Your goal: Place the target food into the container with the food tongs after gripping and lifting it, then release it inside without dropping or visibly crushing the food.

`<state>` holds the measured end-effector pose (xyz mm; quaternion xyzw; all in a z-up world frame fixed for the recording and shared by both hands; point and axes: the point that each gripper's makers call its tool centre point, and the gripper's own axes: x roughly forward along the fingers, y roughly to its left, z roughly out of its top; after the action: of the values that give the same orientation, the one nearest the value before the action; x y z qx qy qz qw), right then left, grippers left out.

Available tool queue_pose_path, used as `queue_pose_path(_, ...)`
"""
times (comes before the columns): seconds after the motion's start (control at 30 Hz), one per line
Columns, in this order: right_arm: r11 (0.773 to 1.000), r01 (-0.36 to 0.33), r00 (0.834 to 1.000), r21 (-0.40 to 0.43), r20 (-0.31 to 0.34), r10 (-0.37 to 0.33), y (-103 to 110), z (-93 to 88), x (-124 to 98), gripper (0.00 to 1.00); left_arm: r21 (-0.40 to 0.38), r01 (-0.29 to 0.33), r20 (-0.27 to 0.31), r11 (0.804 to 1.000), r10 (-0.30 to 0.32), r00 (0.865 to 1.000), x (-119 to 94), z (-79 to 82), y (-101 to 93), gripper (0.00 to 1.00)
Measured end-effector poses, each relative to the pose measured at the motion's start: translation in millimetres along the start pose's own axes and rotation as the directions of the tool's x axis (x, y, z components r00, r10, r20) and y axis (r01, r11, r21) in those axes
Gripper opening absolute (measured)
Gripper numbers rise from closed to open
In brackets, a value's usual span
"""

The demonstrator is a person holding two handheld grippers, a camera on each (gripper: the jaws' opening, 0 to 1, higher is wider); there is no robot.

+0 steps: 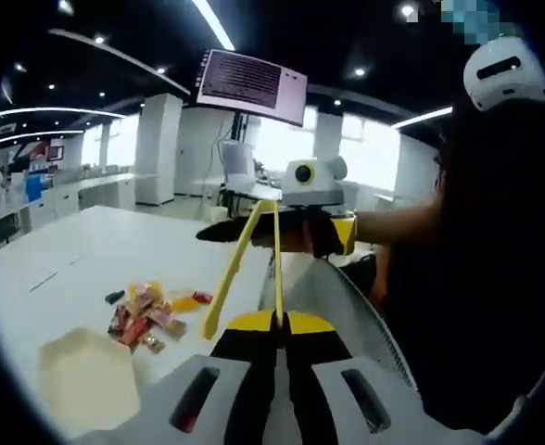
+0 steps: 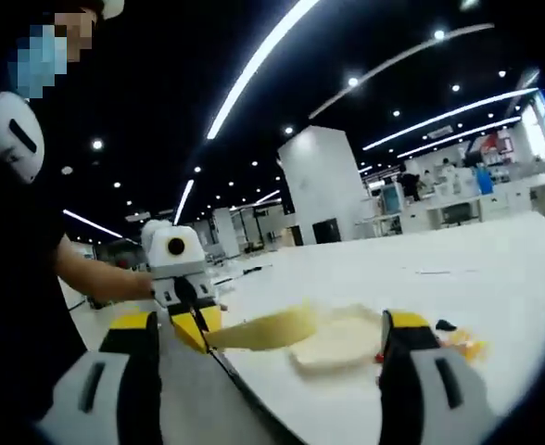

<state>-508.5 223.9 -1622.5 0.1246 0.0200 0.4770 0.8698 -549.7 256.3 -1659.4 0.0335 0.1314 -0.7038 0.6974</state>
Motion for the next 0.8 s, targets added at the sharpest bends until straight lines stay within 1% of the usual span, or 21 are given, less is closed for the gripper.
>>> queue_pose_path(0.07, 0.997, -0.055, 0.998, 0.063, 0.047, 0.052, 11, 10.1, 2, 1.0, 0.002, 0.011, 0.008, 1.0, -0.011, 1.0, -1, 5.6, -7.0, 0.0)
queue_pose_path(0.13, 0.991, -0.105, 0.99, 0.087, 0.104, 0.095, 22, 23.2, 6, 1.0, 0.011, 0.024, 0.013, 1.0, -0.025, 1.0, 0, 12.2, -15.0, 0.0)
queue_pose_path(0.17, 0.988, -0.122, 0.987, 0.092, 0.111, 0.112, 26, 25.5, 7, 0.99, 0.011, 0.033, 0.017, 0.999, -0.034, 0.999, 0, 15.2, -18.3, 0.0)
queue_pose_path(0.27, 0.986, -0.145, 0.985, 0.089, 0.109, 0.135, 35, 26.9, 13, 0.99, 0.003, 0.06, 0.033, 0.998, -0.06, 0.998, 3, 24.7, -25.8, 0.0)
queue_pose_path(0.33, 0.981, -0.174, 0.982, 0.082, 0.089, 0.167, 44, 23.5, 16, 0.99, 0.008, 0.071, 0.035, 0.997, -0.071, 0.997, 6, 29.2, -29.4, 0.0)
queue_pose_path(0.47, 0.974, -0.21, 0.976, 0.086, 0.082, 0.203, 55, 21.4, 20, 0.99, 0.009, 0.093, 0.035, 0.996, -0.094, 0.995, 12, 31.9, -34.0, 0.0)
queue_pose_path(0.57, 0.973, -0.215, 0.974, 0.083, 0.086, 0.208, 57, 22.7, 20, 0.98, 0.007, 0.102, 0.03, 0.995, -0.102, 0.994, 15, 29.8, -35.9, 0.0)
queue_pose_path(0.6, 0.973, -0.214, 0.973, 0.089, 0.104, 0.205, 56, 26.1, 19, 0.98, 0.002, 0.104, 0.047, 0.995, -0.104, 0.994, 15, 31.8, -35.6, 0.0)
queue_pose_path(0.63, 0.973, -0.214, 0.973, 0.09, 0.106, 0.204, 56, 26.5, 18, 0.98, -0.005, 0.108, 0.044, 0.994, -0.107, 0.993, 15, 31.8, -36.3, 0.0)
queue_pose_path(0.77, 0.973, -0.216, 0.972, 0.081, 0.109, 0.207, 57, 26.7, 18, 0.94, 0.001, 0.114, 0.043, 0.993, -0.114, 0.993, 15, 34.8, -37.8, 0.0)
queue_pose_path(0.8, 0.973, -0.218, 0.973, 0.074, 0.095, 0.211, 58, 23.8, 19, 0.94, 0.005, 0.113, 0.048, 0.994, -0.113, 0.992, 14, 37.5, -37.2, 0.0)
